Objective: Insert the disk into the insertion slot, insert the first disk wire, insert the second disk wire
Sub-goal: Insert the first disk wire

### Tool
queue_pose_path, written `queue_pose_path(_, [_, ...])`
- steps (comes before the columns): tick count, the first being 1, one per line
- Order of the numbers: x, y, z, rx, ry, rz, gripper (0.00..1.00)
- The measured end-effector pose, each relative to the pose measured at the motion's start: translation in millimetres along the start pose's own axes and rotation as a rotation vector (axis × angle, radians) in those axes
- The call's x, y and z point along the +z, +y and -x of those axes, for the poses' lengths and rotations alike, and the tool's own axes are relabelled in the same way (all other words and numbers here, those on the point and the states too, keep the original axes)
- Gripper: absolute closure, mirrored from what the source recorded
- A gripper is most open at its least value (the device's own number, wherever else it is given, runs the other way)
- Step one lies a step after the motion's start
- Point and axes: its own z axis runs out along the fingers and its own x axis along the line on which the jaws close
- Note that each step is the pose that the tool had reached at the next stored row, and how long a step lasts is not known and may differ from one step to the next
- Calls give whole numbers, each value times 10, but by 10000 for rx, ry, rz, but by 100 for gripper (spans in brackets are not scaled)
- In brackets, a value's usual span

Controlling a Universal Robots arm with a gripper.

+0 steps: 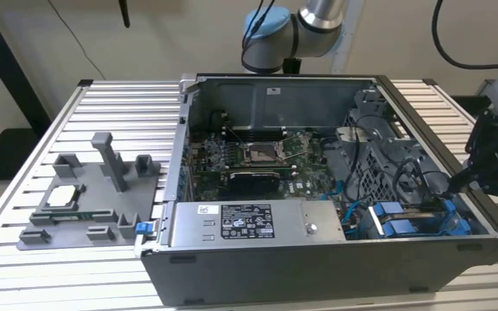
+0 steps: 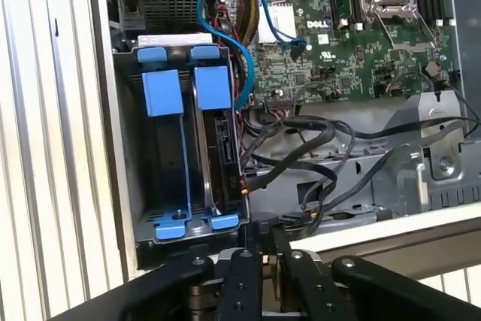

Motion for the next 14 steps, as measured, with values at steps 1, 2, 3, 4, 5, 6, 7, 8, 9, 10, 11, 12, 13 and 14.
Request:
queue_pose_path(1, [-2, 1, -2, 11, -4, -3, 100])
queue_pose_path(2, [-8, 8, -2, 29, -8, -6, 100])
queue_pose_path(3, [-15, 19, -2, 49, -19, -10, 100])
queue_pose_path(4, [-23, 34, -2, 71, -36, -12, 100])
queue_pose_path(5, [-32, 52, -2, 94, -54, -15, 100])
queue_pose_path(6, [-44, 69, -2, 119, -68, -20, 100])
queue_pose_path(7, [-55, 83, -1, 148, -78, -26, 100])
queue_pose_path(8, [-69, 96, 1, 183, -88, -32, 100])
queue_pose_path(9, [-80, 108, 2, 222, -92, -42, 100])
queue_pose_path(10, [-89, 111, 4, 239, -95, -45, 100])
queue_pose_path(11, [-97, 111, 5, 238, -97, -45, 100])
queue_pose_path(12, [-105, 112, 4, 239, -97, -45, 100])
queue_pose_path(13, [-111, 112, 1, 240, -96, -46, 100])
queue_pose_path(14, [-114, 112, -1, 240, -94, -47, 100])
